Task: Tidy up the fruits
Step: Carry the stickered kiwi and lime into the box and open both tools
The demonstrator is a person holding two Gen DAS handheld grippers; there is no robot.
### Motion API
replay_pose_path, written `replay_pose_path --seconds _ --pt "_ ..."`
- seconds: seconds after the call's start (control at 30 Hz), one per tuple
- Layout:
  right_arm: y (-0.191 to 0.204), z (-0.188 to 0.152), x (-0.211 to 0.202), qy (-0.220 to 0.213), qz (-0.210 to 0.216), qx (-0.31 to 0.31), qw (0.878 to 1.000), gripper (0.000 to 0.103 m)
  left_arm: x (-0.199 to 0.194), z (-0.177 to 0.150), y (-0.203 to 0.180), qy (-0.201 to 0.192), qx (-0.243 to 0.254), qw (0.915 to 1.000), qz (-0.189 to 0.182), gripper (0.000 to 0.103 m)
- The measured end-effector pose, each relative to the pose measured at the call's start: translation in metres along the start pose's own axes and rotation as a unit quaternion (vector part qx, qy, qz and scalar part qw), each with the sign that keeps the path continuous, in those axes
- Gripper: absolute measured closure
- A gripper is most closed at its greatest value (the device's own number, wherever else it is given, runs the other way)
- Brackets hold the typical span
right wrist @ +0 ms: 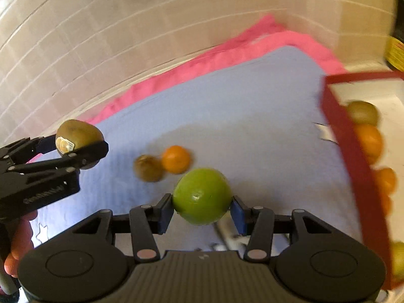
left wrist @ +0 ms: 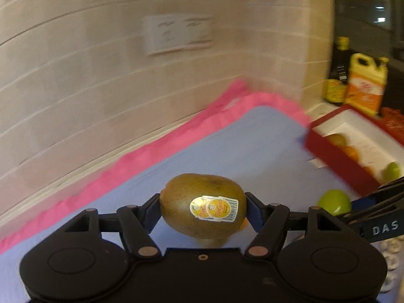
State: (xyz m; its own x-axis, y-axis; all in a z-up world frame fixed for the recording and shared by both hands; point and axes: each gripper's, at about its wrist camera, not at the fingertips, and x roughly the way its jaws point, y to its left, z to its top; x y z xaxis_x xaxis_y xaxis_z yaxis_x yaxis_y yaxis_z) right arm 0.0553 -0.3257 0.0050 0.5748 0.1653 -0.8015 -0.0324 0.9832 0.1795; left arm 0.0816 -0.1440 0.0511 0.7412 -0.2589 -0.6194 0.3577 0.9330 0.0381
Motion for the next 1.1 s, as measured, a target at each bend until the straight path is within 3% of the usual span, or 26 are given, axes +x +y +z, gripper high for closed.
replay_pose_path --seconds 0.23,0.43,0.57,0.83,0.97,1.1 --pt "-0.081 -0.003 -0.057 -0.037 -0.047 0.072 0.996 0.052 0.018 0.044 -0.082 -0.020 0.043 0.9938 -0.100 0.021" --pt "-0.160 0.001 -0.104 -0.083 -0.102 0.131 0.983 0.052 0.047 0.082 -0.167 -0.027 0.083 0.9792 -0.183 0.021" --pt "-0.212 0.008 -0.116 -0.102 -0.118 0.176 0.972 0.052 0.079 0.114 -0.212 -0.007 0.083 0.9690 -0.233 0.021" --pt "-0.294 0.016 -0.103 -0.109 -0.115 0.269 0.950 0.052 0.161 0.152 -0.281 0.051 0.088 0.9629 -0.250 0.021" --pt "-0.306 0.014 -0.082 -0.104 -0.097 0.301 0.943 0.052 0.200 0.150 -0.305 0.087 0.096 0.9671 -0.219 0.021" --pt "-0.311 0.015 -0.062 -0.091 -0.097 0.317 0.939 0.052 0.226 0.146 -0.312 0.109 0.099 0.9651 -0.216 0.021"
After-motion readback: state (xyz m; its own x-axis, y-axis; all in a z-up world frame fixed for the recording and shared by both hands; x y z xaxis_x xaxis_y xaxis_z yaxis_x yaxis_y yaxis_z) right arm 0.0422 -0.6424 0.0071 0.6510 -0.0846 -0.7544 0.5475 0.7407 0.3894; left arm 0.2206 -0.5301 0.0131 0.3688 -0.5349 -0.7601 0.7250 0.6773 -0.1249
